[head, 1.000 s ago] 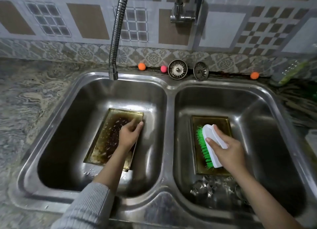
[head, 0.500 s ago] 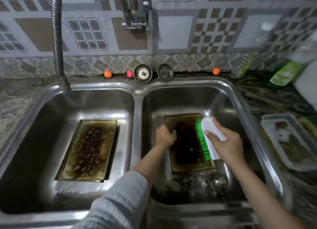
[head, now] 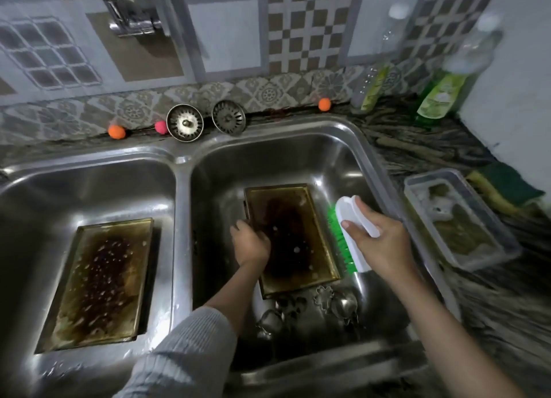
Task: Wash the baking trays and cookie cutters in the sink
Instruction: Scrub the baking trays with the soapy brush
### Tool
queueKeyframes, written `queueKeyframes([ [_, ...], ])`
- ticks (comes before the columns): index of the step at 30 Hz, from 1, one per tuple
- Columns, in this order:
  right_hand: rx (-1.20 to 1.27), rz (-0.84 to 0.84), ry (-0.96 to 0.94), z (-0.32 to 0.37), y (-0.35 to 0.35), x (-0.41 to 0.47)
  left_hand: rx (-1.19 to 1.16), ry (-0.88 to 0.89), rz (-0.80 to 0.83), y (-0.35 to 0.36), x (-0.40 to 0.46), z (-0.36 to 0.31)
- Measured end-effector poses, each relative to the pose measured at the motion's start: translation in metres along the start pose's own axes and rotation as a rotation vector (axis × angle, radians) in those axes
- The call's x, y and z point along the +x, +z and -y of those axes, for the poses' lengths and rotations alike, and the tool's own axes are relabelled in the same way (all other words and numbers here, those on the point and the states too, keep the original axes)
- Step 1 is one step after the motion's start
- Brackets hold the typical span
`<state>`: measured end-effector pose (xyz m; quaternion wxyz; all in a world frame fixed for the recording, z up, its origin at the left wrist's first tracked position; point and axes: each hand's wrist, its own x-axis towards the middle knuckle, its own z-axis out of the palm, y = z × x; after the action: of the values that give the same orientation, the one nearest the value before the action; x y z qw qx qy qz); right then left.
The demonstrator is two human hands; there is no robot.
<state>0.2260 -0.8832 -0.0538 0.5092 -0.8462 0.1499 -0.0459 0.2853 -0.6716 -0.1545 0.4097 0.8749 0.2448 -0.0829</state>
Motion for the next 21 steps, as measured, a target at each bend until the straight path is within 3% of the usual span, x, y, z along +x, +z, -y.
queueKeyframes([
  [9, -0.142, -0.156, -0.169, 0.045, -0.107, 0.030, -0.128, 0.225, -0.003, -0.018, -0.037, -0.025],
  [15, -0.420, -0.036, -0.089, 0.011, -0.163, 0.047, -0.149, 0.430, -0.079, -0.029, -0.066, -0.046],
  [21, -0.384, 0.027, -0.090, -0.025, -0.151, 0.059, -0.205, 0.515, -0.179, -0.033, -0.088, -0.063],
])
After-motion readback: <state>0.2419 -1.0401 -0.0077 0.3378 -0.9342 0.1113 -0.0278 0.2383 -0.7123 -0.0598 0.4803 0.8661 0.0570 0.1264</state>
